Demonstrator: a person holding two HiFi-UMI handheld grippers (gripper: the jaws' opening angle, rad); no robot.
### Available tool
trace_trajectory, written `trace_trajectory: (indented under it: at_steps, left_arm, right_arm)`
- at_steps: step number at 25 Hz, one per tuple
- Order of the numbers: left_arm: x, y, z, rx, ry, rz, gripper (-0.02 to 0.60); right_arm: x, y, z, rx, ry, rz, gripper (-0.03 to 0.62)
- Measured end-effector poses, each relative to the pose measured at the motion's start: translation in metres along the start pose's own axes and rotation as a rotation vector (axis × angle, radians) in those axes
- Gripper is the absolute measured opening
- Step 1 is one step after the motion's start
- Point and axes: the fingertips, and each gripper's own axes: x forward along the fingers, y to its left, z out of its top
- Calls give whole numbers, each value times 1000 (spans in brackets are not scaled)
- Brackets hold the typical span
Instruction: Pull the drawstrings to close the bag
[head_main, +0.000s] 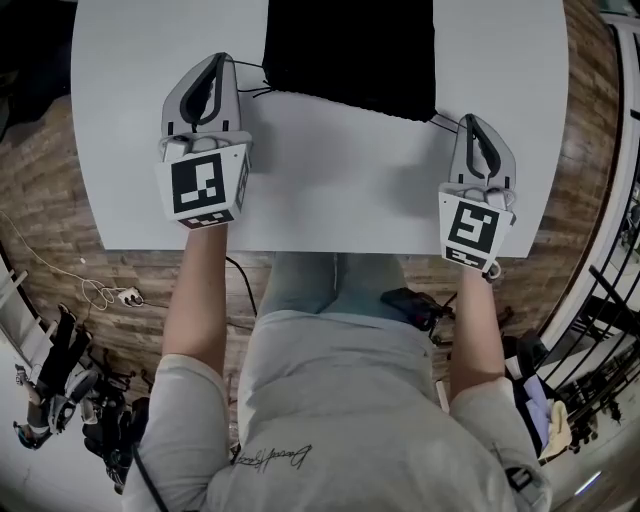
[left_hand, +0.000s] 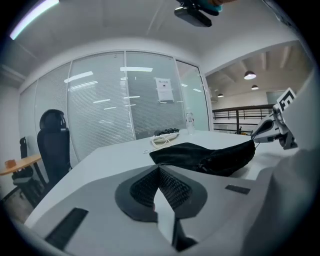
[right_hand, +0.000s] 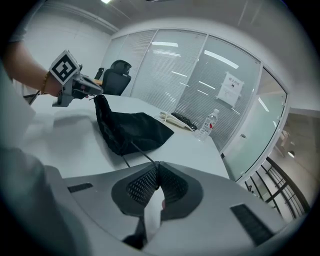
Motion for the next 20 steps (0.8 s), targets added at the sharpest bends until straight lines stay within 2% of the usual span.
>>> trace_trajectory:
  at_steps: [3,10,20]
  left_arm:
    - [-1,4,-1,-73,27,9,12]
    - [-23,14,20,-133,21,20,12]
    - [-58,16,62,-130,-14,58,12]
  right_arm:
    - [-2,-6,9,28,-9,13,23]
    - [-16,-23,39,56,-47,11,23]
    - [-46,-44,78,73,-116,42,23]
